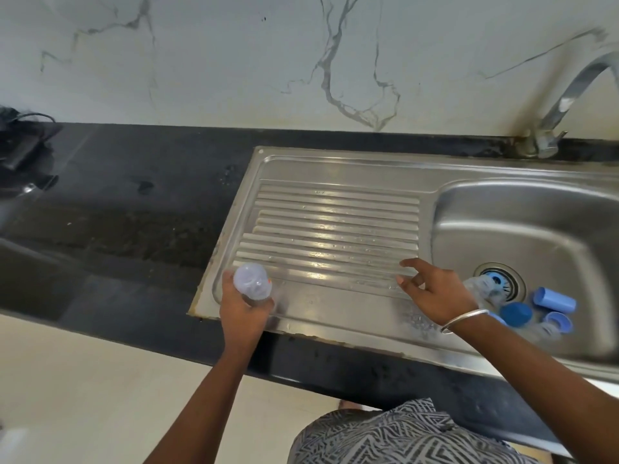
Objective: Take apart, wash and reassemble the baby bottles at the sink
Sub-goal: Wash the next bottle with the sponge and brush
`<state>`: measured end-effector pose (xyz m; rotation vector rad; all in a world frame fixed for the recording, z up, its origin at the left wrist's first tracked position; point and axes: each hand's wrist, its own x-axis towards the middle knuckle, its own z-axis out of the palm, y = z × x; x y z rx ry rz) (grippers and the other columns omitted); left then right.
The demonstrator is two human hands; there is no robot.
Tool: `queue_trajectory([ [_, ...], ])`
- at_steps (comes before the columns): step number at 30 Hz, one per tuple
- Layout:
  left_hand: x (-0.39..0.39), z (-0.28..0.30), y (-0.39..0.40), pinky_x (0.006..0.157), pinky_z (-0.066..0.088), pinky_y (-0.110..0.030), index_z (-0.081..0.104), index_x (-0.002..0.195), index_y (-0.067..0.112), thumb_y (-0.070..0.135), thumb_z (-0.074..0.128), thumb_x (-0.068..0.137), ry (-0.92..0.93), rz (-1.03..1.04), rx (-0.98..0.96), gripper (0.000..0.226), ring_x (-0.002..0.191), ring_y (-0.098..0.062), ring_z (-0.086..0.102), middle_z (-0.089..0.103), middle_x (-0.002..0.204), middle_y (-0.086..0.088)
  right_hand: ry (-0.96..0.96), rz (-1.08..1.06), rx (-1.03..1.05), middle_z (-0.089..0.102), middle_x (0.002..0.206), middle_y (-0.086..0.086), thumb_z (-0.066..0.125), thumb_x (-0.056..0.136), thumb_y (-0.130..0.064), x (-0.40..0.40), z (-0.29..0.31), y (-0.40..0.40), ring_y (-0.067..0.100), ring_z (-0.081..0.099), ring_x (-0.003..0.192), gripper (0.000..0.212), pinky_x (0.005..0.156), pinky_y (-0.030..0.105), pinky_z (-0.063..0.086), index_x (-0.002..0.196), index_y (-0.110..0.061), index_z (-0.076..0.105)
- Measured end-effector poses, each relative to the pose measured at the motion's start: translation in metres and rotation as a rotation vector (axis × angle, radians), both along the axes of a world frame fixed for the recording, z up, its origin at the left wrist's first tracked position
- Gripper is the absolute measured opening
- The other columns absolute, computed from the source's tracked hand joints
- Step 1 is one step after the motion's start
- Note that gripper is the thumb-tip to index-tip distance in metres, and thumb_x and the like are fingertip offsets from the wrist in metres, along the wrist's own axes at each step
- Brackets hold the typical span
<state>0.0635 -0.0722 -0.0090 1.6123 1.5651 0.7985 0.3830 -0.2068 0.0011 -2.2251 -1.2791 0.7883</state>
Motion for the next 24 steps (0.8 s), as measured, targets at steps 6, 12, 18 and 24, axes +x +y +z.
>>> queue_trajectory([
  [6,0.017,-0.001,-0.038,0.091,0.053,-0.051,0.043,0.138,0.006,0.014,0.086,0.07,-0.011,0.382,0.044,0.081,0.108,-0.028,0.055,0.047,0.128,-0.016,0.094,0.035,0.033,0.068,0.088,-0.001,0.056,0.095,-0.04,0.022,-0.002,-0.008,0.015,0.063,0.082,0.035,0.079,0.025,0.045,0.129,-0.029,0.055],
  [12,0.078,0.006,-0.11,0.079,0.049,-0.047,0.054,0.107,0.016,0.001,0.07,0.078,0.089,0.322,0.076,0.036,0.081,-0.02,0.05,0.053,0.099,-0.008,0.105,0.003,0.067,0.069,0.089,0.0,0.059,0.094,-0.038,0.074,-0.012,-0.034,0.019,0.065,0.081,0.033,0.076,0.027,0.048,0.125,-0.029,0.058],
  [18,0.165,0.008,-0.129,0.07,0.048,-0.034,0.061,0.103,0.02,0.001,0.066,0.08,0.128,0.097,0.11,0.03,0.08,-0.015,0.055,0.057,0.088,0.0,0.124,-0.092,0.003,0.059,0.064,-0.015,0.063,0.091,-0.032,0.143,-0.04,-0.07,0.015,0.062,0.077,0.025,0.073,0.024,0.04,0.116,-0.027,0.063],
  [24,0.255,0.003,-0.133,0.068,0.039,-0.011,0.062,0.101,0.019,0.011,0.065,0.079,0.158,-0.057,0.079,0.024,0.075,-0.009,0.056,0.06,0.084,0.003,0.041,-0.066,-0.117,0.072,0.093,0.006,0.063,0.087,-0.024,0.194,-0.072,-0.097,0.028,0.064,0.097,0.03,0.079,0.031,0.046,0.116,-0.022,0.065],
])
